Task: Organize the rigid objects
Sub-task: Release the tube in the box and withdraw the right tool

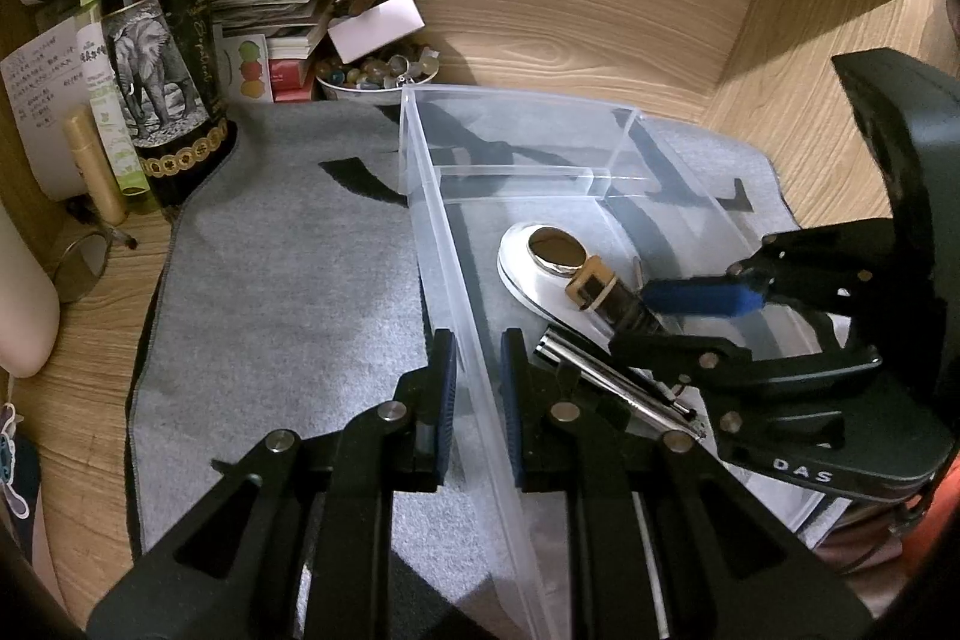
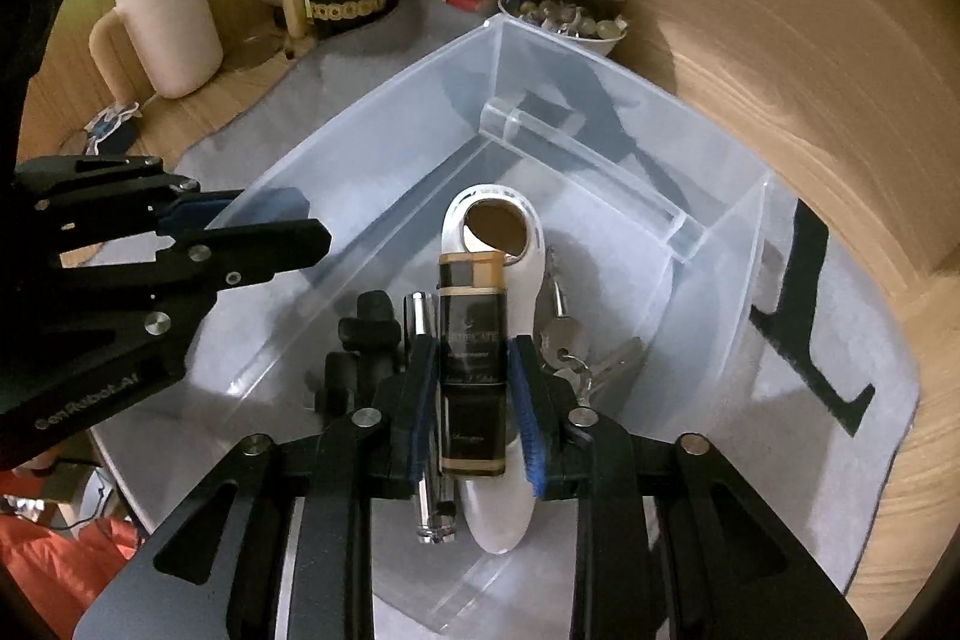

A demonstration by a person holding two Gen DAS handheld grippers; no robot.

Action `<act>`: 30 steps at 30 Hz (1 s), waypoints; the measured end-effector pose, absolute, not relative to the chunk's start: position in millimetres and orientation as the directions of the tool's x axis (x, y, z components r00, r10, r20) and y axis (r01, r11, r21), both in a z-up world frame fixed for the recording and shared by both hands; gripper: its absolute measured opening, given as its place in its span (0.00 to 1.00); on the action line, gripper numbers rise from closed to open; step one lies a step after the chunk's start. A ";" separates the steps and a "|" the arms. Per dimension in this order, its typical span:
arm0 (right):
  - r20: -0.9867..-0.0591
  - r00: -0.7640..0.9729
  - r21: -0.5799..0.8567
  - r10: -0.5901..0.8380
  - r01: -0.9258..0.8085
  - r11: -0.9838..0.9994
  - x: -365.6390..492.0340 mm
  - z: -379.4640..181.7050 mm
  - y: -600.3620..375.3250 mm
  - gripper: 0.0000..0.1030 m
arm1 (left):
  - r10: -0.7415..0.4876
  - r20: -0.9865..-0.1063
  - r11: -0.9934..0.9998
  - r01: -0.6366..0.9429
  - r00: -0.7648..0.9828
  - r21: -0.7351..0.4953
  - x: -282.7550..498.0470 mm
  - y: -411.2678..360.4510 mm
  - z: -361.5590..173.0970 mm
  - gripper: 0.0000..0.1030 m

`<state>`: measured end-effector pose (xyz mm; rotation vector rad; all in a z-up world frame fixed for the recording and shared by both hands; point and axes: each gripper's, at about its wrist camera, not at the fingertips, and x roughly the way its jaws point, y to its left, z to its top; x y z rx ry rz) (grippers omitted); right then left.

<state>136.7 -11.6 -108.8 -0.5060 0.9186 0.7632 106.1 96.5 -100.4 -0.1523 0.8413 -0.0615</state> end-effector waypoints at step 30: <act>-0.707 0.630 -0.015 0.321 -0.467 0.884 101.7 -63.3 -144.0 0.80 | -0.116 -0.736 0.987 -0.004 0.666 -0.159 106.7 96.4 -100.5 0.14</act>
